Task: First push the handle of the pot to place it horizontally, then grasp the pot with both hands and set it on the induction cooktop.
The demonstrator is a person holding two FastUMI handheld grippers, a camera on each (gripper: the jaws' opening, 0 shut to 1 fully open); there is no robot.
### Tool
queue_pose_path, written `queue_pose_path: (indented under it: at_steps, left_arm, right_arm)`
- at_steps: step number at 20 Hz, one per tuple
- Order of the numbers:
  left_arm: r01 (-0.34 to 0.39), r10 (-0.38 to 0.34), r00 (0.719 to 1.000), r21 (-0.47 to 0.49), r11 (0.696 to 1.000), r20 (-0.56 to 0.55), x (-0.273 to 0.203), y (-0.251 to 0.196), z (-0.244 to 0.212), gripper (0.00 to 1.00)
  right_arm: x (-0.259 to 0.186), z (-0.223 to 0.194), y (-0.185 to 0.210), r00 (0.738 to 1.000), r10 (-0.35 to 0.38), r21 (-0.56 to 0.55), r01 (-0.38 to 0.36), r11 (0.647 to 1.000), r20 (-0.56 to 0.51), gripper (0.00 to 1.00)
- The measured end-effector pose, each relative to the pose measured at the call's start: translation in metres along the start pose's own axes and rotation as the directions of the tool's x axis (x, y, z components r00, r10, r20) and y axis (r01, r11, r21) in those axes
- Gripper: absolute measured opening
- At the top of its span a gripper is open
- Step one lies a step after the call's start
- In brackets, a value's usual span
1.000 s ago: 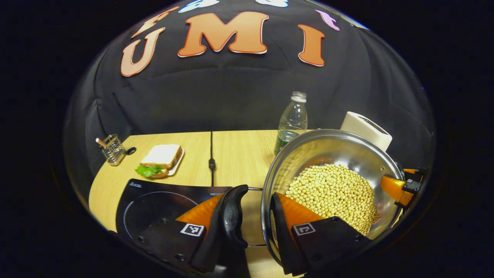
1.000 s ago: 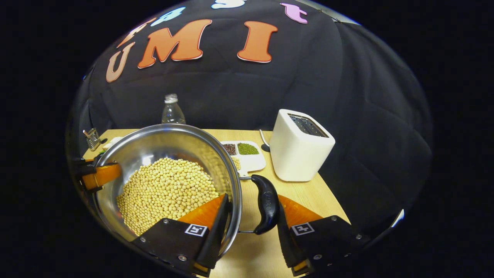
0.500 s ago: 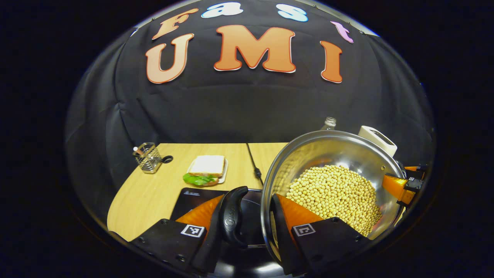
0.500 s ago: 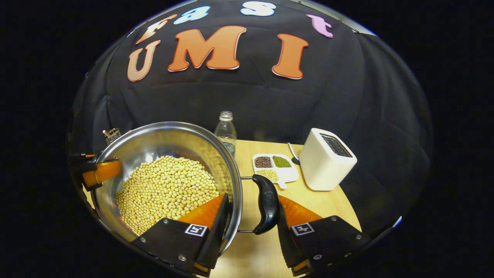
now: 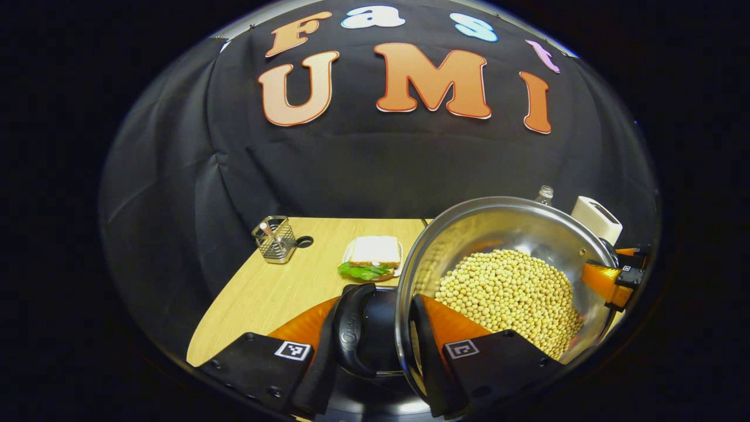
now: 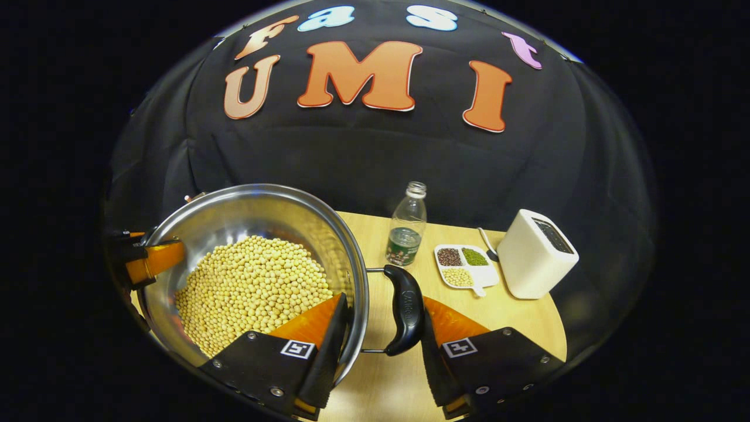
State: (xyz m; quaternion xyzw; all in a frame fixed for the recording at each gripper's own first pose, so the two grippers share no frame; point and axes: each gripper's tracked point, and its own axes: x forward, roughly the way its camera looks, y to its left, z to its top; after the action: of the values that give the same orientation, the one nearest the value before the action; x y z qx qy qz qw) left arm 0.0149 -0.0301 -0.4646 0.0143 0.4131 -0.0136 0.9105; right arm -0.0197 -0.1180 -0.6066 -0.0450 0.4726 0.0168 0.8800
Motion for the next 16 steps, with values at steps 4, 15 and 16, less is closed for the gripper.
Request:
queue_pose_path:
  at_steps: [4,15,16]
  left_arm:
    - [-0.016,0.016,1.000,-0.008,1.000,-0.021,0.005,0.021,-0.010,0.69]
    - [-0.039,0.038,0.996,-0.019,0.999,-0.083,0.015,0.040,-0.037,0.66]
    - [-0.041,0.039,0.996,-0.016,0.999,-0.085,0.015,0.041,-0.037,0.69]
  right_arm:
    - [0.000,0.003,0.004,1.000,0.016,-0.027,-0.017,0.999,-0.015,0.65]
    - [0.003,0.004,0.005,0.997,0.038,-0.036,-0.040,0.999,-0.071,0.65]
    - [0.004,0.002,0.007,0.997,0.038,-0.036,-0.041,0.998,-0.073,0.65]
